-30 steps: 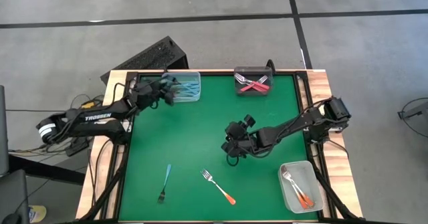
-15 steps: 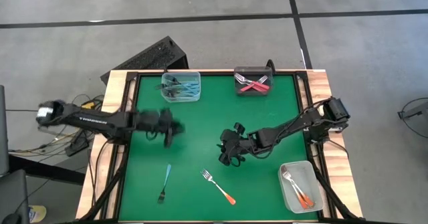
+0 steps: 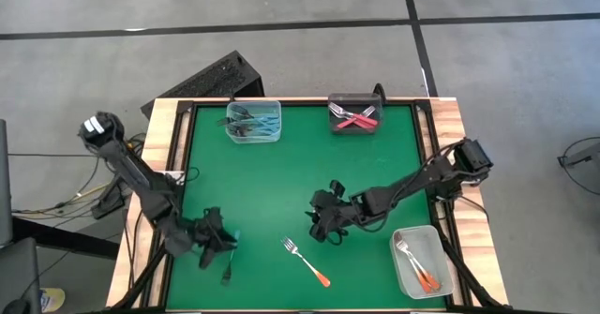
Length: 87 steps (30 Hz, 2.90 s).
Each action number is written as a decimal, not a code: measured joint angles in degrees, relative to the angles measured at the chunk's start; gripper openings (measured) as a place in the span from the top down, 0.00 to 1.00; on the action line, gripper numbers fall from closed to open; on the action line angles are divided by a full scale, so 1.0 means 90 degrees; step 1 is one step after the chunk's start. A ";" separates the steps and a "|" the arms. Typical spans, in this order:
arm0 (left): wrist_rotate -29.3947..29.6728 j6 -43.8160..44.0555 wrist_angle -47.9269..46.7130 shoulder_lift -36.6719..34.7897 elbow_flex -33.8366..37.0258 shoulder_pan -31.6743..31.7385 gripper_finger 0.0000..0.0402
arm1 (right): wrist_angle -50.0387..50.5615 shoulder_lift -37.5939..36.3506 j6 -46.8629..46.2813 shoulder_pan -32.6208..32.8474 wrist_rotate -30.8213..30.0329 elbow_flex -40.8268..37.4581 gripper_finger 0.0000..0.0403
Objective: Sort silverware by color (type)
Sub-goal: Put the black fork into the transparent bin
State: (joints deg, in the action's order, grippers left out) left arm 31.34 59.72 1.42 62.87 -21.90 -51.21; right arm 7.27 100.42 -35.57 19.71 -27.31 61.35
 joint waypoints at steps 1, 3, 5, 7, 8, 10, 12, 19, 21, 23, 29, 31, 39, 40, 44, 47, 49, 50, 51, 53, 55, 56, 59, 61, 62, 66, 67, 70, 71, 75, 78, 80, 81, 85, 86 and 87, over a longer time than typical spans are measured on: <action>-0.0027 0.0220 -0.0159 0.0229 -0.0107 -0.0124 0.77 | -0.0001 0.0000 0.0000 0.0025 0.0000 0.0004 0.54; -0.0177 0.0731 -0.0530 0.0706 -0.0369 -0.0287 0.77 | -0.0002 0.0000 0.0000 0.0028 0.0002 0.0004 0.54; -0.0414 0.1250 -0.0936 0.1212 -0.0644 -0.0344 0.77 | -0.0009 0.0000 0.0000 0.0023 0.0002 0.0004 0.54; -0.0687 0.1611 -0.1266 0.1706 -0.0903 -0.0349 0.77 | -0.0010 0.0000 -0.0005 0.0011 0.0000 0.0004 0.54; -0.0811 0.1699 -0.1349 0.1945 -0.1051 -0.0348 0.77 | -0.0012 0.0000 -0.0005 0.0000 0.0002 0.0004 0.54; -0.0996 0.1747 -0.1332 0.2368 -0.1333 -0.0346 0.77 | -0.0022 0.0000 -0.0005 -0.0001 0.0002 0.0004 0.54; -0.1075 0.1631 -0.1353 0.2731 -0.1615 -0.0346 0.77 | -0.0024 0.0000 -0.0005 0.0002 0.0002 0.0004 0.54; -0.1236 0.1742 -0.2253 0.3438 -0.2451 -0.0259 0.77 | -0.0053 0.0000 -0.0002 0.0002 0.0002 0.0006 0.54; -0.1368 0.2032 -0.2633 0.3506 -0.2564 -0.0199 0.77 | -0.0052 -0.0001 -0.0002 -0.0010 0.0003 0.0006 0.54; -0.1444 0.2256 -0.2889 0.3512 -0.2600 -0.0149 0.77 | -0.0052 0.0000 -0.0002 -0.0040 0.0007 0.0006 0.54; -0.1637 0.2339 -0.3169 0.3514 -0.2841 0.0025 0.77 | -0.0051 0.0000 0.0000 -0.0088 0.0013 0.0008 0.54; -0.1628 0.2136 -0.3438 0.3542 -0.3066 0.0035 0.78 | -0.0050 -0.0001 0.0000 -0.0088 0.0012 0.0009 0.54; -0.1514 0.2603 -0.5079 0.3546 -0.3771 0.0101 0.81 | -0.0046 -0.0002 0.0002 -0.0083 0.0027 0.0009 0.54; -0.1493 0.2712 -0.5106 0.3551 -0.3771 0.0100 0.81 | -0.0049 -0.0002 0.0004 -0.0084 0.0027 0.0009 0.54; -0.1472 0.3026 -0.5217 0.3559 -0.3778 0.0100 0.81 | -0.0037 -0.0002 0.0007 -0.0081 0.0027 0.0009 0.54; -0.1429 0.3099 -0.5239 0.3560 -0.3778 0.0100 0.81 | -0.0029 -0.0002 0.0022 -0.0081 0.0027 0.0009 0.54; -0.1424 0.3116 -0.5234 0.3565 -0.3778 0.0100 0.81 | -0.0029 -0.0002 0.0024 -0.0081 0.0027 0.0009 0.54; -0.1417 0.3116 -0.5231 0.3588 -0.3779 0.0100 0.81 | -0.0027 -0.0002 0.0024 -0.0081 0.0027 0.0009 0.54; -0.1407 0.3116 -0.5206 0.3639 -0.3780 0.0100 0.81 | -0.0027 -0.0002 0.0024 -0.0081 0.0027 0.0009 0.54; -0.1425 0.3141 -0.5191 0.3785 -0.3780 0.0084 0.81 | -0.0025 -0.0002 0.0024 -0.0081 0.0027 0.0009 0.54; -0.1607 0.3184 -0.5133 0.3987 -0.3780 0.0067 0.80 | -0.0016 -0.0002 0.0023 -0.0080 0.0028 0.0009 0.54; -0.1677 0.3189 -0.5070 0.4109 -0.3784 0.0064 0.80 | -0.0002 -0.0002 0.0024 -0.0078 0.0029 0.0009 0.54; -0.1775 0.3188 -0.5041 0.4356 -0.3816 0.0060 0.76 | 0.0002 -0.0002 0.0056 -0.0078 0.0029 0.0009 0.54; -0.1781 0.3230 -0.5095 0.4442 -0.3835 0.0059 0.74 | -0.0006 -0.0002 0.0056 -0.0078 0.0029 0.0009 0.54; -0.1759 0.3226 -0.5117 0.4459 -0.3834 0.0059 0.73 | -0.0014 -0.0002 0.0057 -0.0078 0.0029 0.0009 0.54; -0.1624 0.2864 -0.5119 0.4449 -0.3845 0.0056 0.79 | -0.0008 -0.0004 0.0075 -0.0076 0.0029 0.0009 0.54; -0.1544 0.2688 -0.5103 0.4437 -0.3856 0.0054 0.83 | -0.0010 -0.0002 0.0075 -0.0078 0.0029 0.0009 0.54; -0.1271 0.2049 -0.5062 0.4334 -0.3918 0.0065 0.96 | -0.0043 -0.0004 0.0104 -0.0077 0.0030 0.0009 0.54; -0.1164 0.1815 -0.5061 0.4308 -0.3926 0.0075 0.97 | -0.0063 -0.0005 0.0104 -0.0078 0.0029 0.0009 0.54; -0.0203 0.0646 -0.5128 0.4260 -0.4033 0.0143 0.99 | -0.0082 -0.0005 0.0310 0.0009 0.0029 0.0237 0.54; 0.0523 -0.0331 -0.5234 0.4245 -0.4176 0.0162 0.99 | -0.0261 -0.0010 0.0711 0.0125 0.0034 0.0440 0.54; 0.1126 -0.1057 -0.5257 0.4245 -0.4276 0.0254 1.00 | -0.0413 -0.0010 0.0871 0.0172 0.0043 0.0526 0.54; 0.1474 -0.1446 -0.5238 0.4245 -0.4337 0.0297 1.00 | -0.0471 -0.0010 0.0913 0.0176 0.0051 0.0565 0.54; 0.2368 -0.3011 -0.5232 0.4238 -0.4495 0.0509 1.00 | -0.0757 -0.0010 0.0934 0.0118 0.0047 0.0648 0.54; 0.2437 -0.3373 -0.5202 0.4238 -0.4505 0.0580 1.00 | -0.0789 -0.0010 0.0917 0.0095 0.0047 0.0666 0.54; 0.2452 -0.3742 -0.5157 0.4235 -0.4507 0.0681 1.00 | -0.0797 -0.0010 0.0919 0.0074 0.0088 0.0686 0.54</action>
State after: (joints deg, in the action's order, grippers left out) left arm 53.41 26.04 -44.99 100.99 -62.46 -45.08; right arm 0.10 100.33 -27.30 20.38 -26.52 67.52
